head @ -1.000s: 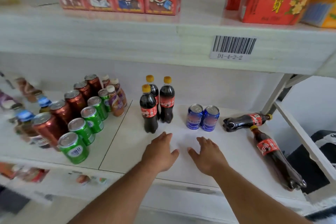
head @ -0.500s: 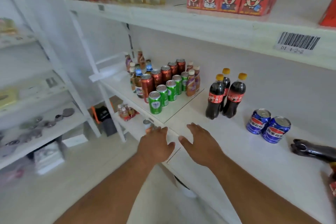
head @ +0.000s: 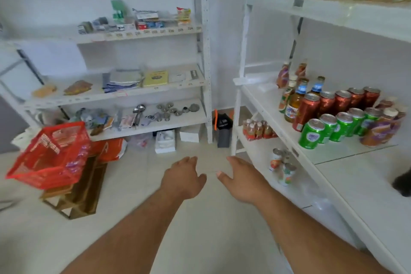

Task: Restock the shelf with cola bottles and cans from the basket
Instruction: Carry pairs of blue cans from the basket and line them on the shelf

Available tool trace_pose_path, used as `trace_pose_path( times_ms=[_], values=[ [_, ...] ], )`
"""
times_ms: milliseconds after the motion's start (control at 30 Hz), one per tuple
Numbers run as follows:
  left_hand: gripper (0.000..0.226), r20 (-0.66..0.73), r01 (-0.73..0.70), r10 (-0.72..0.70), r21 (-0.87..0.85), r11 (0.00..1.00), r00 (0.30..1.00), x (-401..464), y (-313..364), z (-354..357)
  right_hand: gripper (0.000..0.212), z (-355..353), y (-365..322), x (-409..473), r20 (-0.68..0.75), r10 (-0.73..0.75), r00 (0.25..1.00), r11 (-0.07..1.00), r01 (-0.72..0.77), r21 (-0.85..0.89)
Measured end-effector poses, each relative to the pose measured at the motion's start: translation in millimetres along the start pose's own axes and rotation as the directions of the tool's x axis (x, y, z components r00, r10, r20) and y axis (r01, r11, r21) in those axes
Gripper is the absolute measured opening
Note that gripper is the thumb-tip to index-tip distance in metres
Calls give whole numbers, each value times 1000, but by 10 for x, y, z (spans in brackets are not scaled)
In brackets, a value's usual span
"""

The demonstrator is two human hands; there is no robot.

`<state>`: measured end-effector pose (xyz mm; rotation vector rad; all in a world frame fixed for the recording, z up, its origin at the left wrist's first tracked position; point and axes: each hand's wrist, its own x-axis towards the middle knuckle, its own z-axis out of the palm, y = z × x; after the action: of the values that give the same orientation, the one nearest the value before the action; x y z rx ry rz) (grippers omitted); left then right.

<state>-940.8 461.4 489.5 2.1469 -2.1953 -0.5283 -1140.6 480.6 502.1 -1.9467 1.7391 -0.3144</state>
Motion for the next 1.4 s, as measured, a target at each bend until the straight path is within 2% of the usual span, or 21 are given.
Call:
trace_pose_path(
  times_ms=[267, 533, 767, 1033, 1167, 1400],
  values=[
    [78, -64, 312, -322, -126, 942, 945, -135, -1850, -359, 77, 942, -1522, 858, 197, -202, 959, 974, 217, -57],
    [77, -88, 488, -532, -294, 821, 842, -372, -3230, -661, 76, 1591, -2862, 1421, 323, -378, 868, 900, 426, -92],
    [75, -22, 583, -619, -313, 750, 785, -118, -3813, -670, 78, 2047, -3379, 2010, 407, -414, 814, 870, 486, -87],
    [65, 64, 675, -698, -330, 660, 713, 866, -4440, -884, 77, 2330, -3756, 3266, 456, -431, 779, 860, 508, -54],
    [70, 106, 705, -729, -377, 600, 677, 1339, -4658, -1049, 77, 2345, -3974, 3897, 488, -432, 758, 857, 513, -38],
    [59, 134, 736, -757, -391, 553, 640, 1862, -5060, -1193, 78, 2467, -4343, 4577, 533, -434, 726, 856, 517, -7]
  ],
)
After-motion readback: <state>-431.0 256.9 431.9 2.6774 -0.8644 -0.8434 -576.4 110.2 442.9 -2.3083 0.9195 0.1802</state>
